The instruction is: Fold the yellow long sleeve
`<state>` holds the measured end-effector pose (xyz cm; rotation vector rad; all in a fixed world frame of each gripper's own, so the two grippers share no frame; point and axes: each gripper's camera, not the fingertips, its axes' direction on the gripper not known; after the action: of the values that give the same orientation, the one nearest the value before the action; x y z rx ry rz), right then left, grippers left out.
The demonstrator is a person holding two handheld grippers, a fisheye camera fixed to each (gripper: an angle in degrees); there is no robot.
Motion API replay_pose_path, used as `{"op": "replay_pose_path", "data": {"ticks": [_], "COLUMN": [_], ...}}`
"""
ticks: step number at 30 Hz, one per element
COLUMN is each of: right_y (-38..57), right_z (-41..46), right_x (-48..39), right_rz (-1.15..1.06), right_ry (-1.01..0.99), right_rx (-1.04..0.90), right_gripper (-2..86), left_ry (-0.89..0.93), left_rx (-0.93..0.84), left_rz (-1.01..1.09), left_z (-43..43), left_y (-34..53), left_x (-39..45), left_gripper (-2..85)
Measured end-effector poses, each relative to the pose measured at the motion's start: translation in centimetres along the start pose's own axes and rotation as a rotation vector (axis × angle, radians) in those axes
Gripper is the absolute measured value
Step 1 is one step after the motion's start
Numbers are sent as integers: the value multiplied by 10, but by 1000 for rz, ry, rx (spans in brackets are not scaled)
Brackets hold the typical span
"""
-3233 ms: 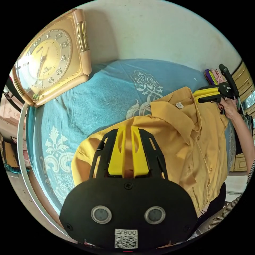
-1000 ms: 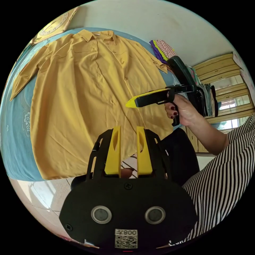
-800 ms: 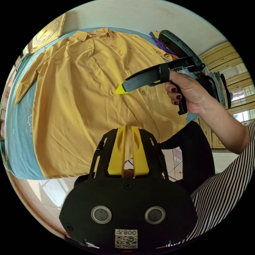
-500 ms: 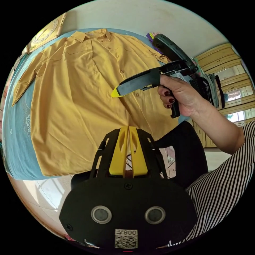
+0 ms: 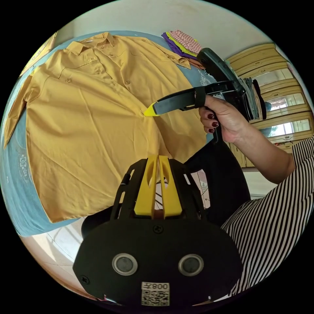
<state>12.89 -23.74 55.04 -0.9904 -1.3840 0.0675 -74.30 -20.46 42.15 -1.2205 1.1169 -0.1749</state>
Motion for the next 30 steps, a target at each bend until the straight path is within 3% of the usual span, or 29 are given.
{"op": "replay_pose_path", "data": {"ticks": [10, 14, 22, 27, 30], "right_y": [5, 4, -60, -78, -63], "right_z": [12, -3, 1, 25, 25], "right_x": [9, 3, -21, -15, -21], "right_rz": [4, -28, -158, -152, -158], "right_ry": [42, 92, 280, 326, 375], "right_rx": [5, 79, 151, 103, 172], "right_gripper": [13, 23, 36, 48, 65], "left_ry": [-12, -160, -213, -297, -237], "left_rx": [178, 264, 133, 177, 258], "left_rz": [10, 7, -25, 82, 73], "left_z": [-38, -51, -16, -22, -38], "left_y": [-41, -90, -184, -198, -208], "left_x": [-26, -53, -95, -82, -90], "left_gripper": [63, 60, 29, 23, 41]}}
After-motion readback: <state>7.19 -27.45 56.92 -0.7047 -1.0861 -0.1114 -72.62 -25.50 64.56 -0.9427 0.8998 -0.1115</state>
